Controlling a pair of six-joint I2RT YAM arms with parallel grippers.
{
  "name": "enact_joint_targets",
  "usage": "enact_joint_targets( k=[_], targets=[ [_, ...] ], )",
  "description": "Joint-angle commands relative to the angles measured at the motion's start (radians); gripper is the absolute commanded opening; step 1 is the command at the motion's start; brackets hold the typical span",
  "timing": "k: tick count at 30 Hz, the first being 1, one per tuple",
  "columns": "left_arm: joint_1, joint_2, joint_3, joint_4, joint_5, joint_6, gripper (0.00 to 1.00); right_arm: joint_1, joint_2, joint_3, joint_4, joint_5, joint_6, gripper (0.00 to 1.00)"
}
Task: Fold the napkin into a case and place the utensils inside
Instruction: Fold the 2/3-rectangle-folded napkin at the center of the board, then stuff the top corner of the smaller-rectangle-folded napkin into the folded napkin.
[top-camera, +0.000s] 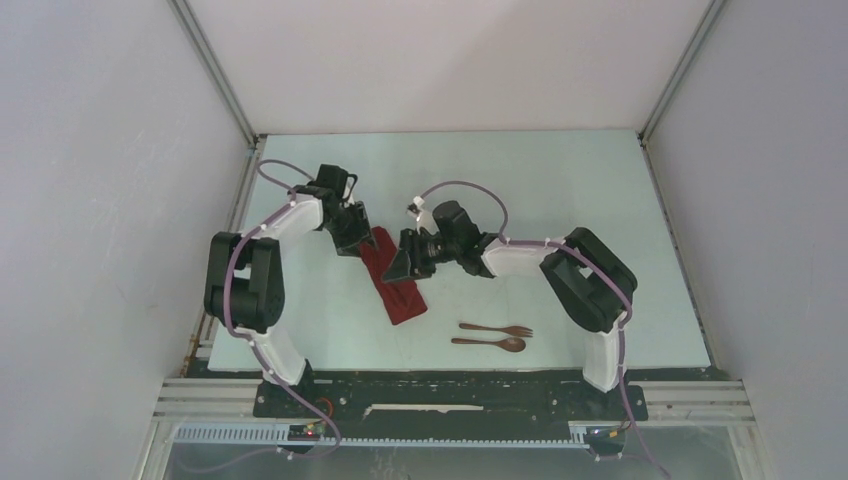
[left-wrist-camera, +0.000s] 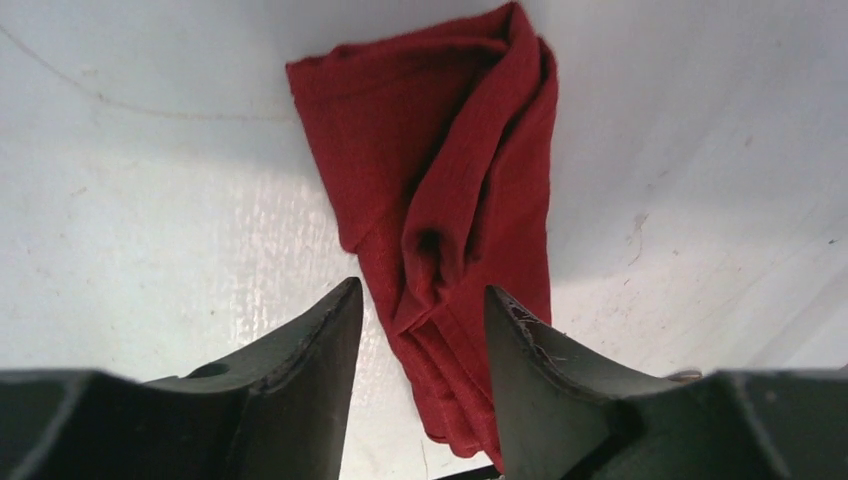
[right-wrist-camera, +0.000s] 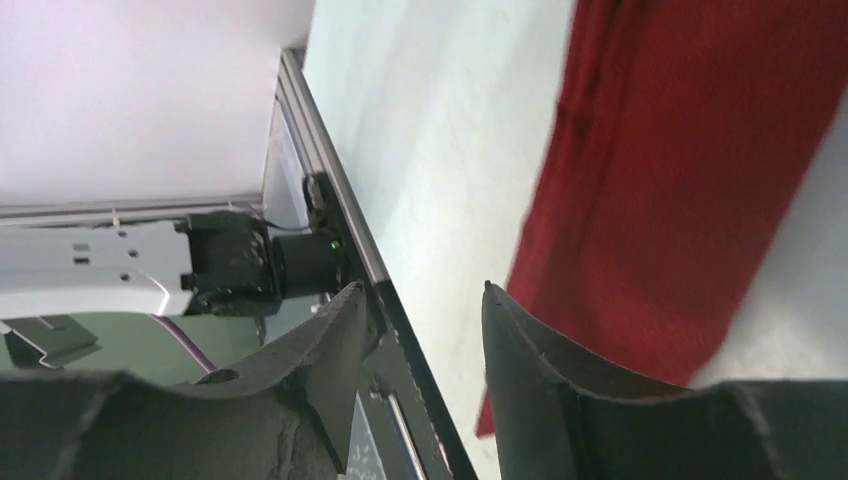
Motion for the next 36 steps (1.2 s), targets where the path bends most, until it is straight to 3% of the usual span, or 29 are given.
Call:
enact_joint_targets(
  k=[1,4,9,15,22,26,29,32,36],
  targets=[
    [-0.001,0.046,0.090,-0.025,-0.004,0.033,0.52,-0.015,-0.009,-0.083,0.113,-0.079,0.028,0.54],
    [-0.001,0.073,0.106,-0.026,-0.012,0.039,0.48,-0.012,0.015,-0.104,0.160,-0.093,0.054,0.54],
    [0.006,0.115,0.126,-0.024,-0.024,0.038,0.32,0.025,0.069,-0.108,0.226,-0.105,0.103,0.51],
    [0.025,0.127,0.156,-0.026,-0.024,0.045,0.23,0.051,0.145,-0.160,0.298,0.001,0.109,0.47],
    [0.048,0.148,0.179,-0.025,0.027,0.053,0.18,0.087,0.112,-0.163,0.207,0.058,0.009,0.46],
    [0.052,0.131,0.182,-0.028,0.050,0.058,0.24,0.126,-0.030,-0.119,-0.002,0.164,-0.103,0.51],
    [0.057,0.064,0.164,-0.022,0.060,0.050,0.42,0.141,-0.072,-0.036,-0.134,0.268,-0.177,0.54],
    [0.064,-0.023,0.149,-0.035,0.054,0.053,0.53,0.131,-0.061,0.044,-0.186,0.342,-0.211,0.56],
    [0.081,-0.163,0.133,-0.109,-0.089,0.099,0.58,0.105,-0.021,0.157,-0.232,0.389,-0.234,0.64]
  ],
)
